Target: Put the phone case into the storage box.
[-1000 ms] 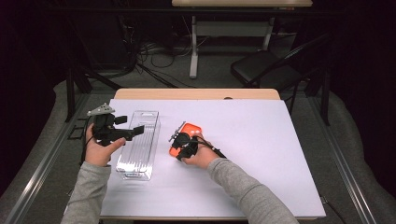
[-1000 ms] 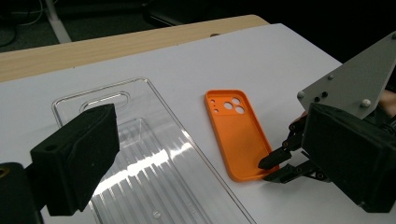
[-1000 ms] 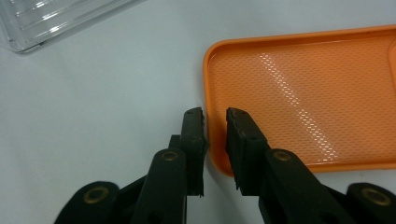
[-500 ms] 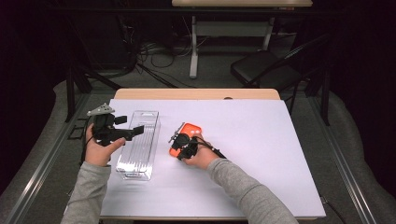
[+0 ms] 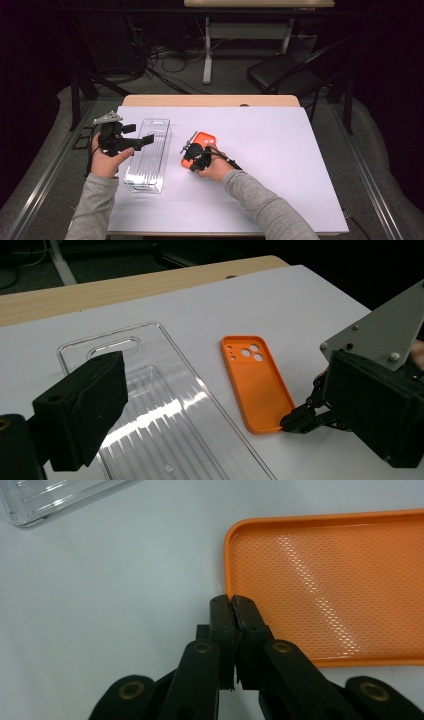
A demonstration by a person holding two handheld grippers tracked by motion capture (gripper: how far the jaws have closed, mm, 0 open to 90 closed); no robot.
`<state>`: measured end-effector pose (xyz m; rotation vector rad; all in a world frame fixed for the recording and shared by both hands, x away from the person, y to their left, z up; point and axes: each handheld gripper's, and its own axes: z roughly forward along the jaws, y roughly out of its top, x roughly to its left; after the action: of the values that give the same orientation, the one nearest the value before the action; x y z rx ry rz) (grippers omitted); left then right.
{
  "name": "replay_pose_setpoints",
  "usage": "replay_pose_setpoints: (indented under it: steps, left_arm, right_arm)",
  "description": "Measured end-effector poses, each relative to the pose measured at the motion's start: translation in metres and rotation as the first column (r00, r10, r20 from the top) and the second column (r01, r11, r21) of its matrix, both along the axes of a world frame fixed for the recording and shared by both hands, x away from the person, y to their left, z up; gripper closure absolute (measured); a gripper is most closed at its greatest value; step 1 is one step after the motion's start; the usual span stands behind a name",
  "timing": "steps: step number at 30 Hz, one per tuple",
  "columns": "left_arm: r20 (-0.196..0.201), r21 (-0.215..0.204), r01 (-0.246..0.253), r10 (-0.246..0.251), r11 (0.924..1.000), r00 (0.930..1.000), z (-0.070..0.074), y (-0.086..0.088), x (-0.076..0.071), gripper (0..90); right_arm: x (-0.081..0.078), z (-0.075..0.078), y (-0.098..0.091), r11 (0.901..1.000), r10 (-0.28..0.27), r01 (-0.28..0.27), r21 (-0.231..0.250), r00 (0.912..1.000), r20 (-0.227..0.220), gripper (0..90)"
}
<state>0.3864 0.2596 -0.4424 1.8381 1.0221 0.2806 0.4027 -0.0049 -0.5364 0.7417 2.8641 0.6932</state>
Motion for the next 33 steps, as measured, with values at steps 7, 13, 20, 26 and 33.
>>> replay_pose_setpoints:
  steps: [7,13,20,26,33]
  left_arm:
    - [-0.001,0.001,-0.001,0.001,1.0,1.0,-0.0003,0.0002,0.0002,4.4]
    - [-0.001,0.0,-0.004,0.004,1.0,1.0,-0.0002,0.0008,0.0,4.4]
    - [-0.001,0.0,-0.004,0.004,1.0,1.0,-0.0004,0.0009,0.0002,4.4]
    - [-0.001,-0.001,-0.005,0.005,1.0,1.0,-0.0003,0.0011,0.0002,4.4]
    - [0.0,-0.001,-0.005,0.005,1.0,1.0,-0.0002,0.0015,0.0,4.4]
  right_arm:
    - [-0.0003,-0.0001,0.0,1.0,0.007,-0.006,-0.002,1.0,0.006,88.7]
    - [-0.0003,-0.0001,0.0001,1.0,0.008,-0.008,-0.003,0.9999,0.008,88.8]
    - [-0.0004,-0.0001,0.0001,1.0,0.008,-0.008,-0.002,0.9999,0.009,88.9]
    - [-0.001,0.0,0.0004,0.9999,0.015,-0.015,-0.008,0.9997,0.018,89.1]
    - [-0.0016,-0.0002,0.0008,0.9998,0.016,-0.016,-0.008,0.9996,0.025,89.3]
